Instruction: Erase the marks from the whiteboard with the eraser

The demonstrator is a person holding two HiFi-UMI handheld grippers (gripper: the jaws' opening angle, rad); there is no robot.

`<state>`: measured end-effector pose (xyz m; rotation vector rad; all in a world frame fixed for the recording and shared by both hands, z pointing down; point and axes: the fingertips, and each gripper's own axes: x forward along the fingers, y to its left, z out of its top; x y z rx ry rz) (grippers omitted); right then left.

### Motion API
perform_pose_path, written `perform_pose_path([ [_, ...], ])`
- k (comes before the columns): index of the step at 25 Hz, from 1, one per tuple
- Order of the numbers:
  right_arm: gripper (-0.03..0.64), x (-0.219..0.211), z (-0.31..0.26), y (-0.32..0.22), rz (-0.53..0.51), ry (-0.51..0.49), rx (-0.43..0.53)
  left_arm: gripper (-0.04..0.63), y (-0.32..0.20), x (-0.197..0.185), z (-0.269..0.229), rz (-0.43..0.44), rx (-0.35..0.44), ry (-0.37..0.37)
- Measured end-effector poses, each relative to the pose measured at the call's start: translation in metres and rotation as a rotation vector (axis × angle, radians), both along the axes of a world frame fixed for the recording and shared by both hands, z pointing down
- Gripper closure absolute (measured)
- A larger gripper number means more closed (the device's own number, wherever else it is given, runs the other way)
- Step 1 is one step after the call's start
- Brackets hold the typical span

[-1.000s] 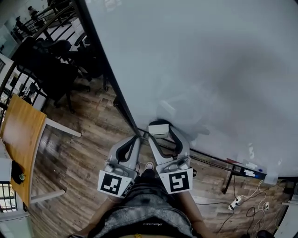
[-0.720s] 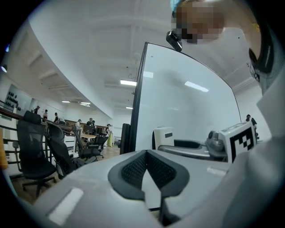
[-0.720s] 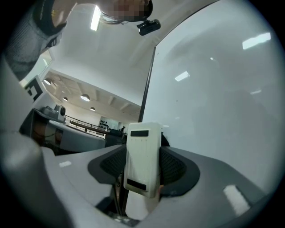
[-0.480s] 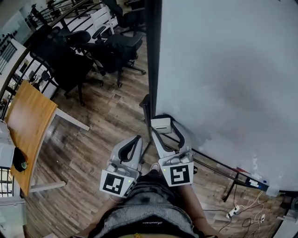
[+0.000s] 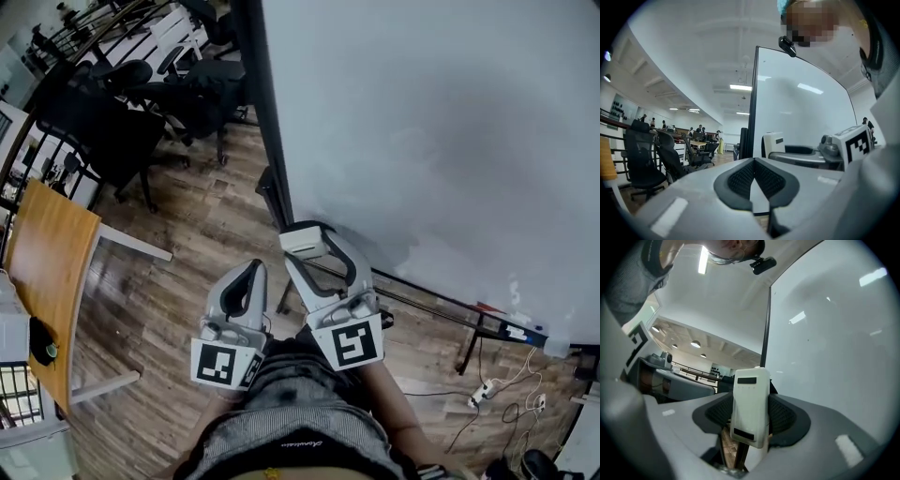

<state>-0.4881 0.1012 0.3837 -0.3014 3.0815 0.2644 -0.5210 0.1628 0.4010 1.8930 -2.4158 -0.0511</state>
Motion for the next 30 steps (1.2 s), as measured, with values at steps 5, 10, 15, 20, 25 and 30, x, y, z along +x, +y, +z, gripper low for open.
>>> perform_pose_path([
  [5,0.374,0.027,0.016,0.015,0.057,0.049,-0.056,0.592,-0.011,0.009,0.002,0.042,-0.004,-0.018],
  [10,0.374,0.061,0.015,0.002,0.152,0.013,-0.116,0.592,-0.027,0.034,0.004,0.129,0.005,-0.030],
  [15,0.374,0.109,0.001,-0.024,0.311,-0.026,-0.106,0.592,-0.053,0.076,-0.002,0.262,0.018,-0.043],
  [20,0.376,0.145,-0.010,-0.038,0.415,-0.055,-0.105,0.592,-0.076,0.117,-0.020,0.386,0.058,-0.062],
  [25,0.377,0.163,-0.014,-0.043,0.439,-0.049,-0.089,0.592,-0.084,0.147,-0.027,0.457,0.075,-0.077],
  [30,0.377,0.171,-0.016,-0.043,0.448,-0.050,-0.081,0.592,-0.086,0.156,-0.026,0.479,0.069,-0.088],
])
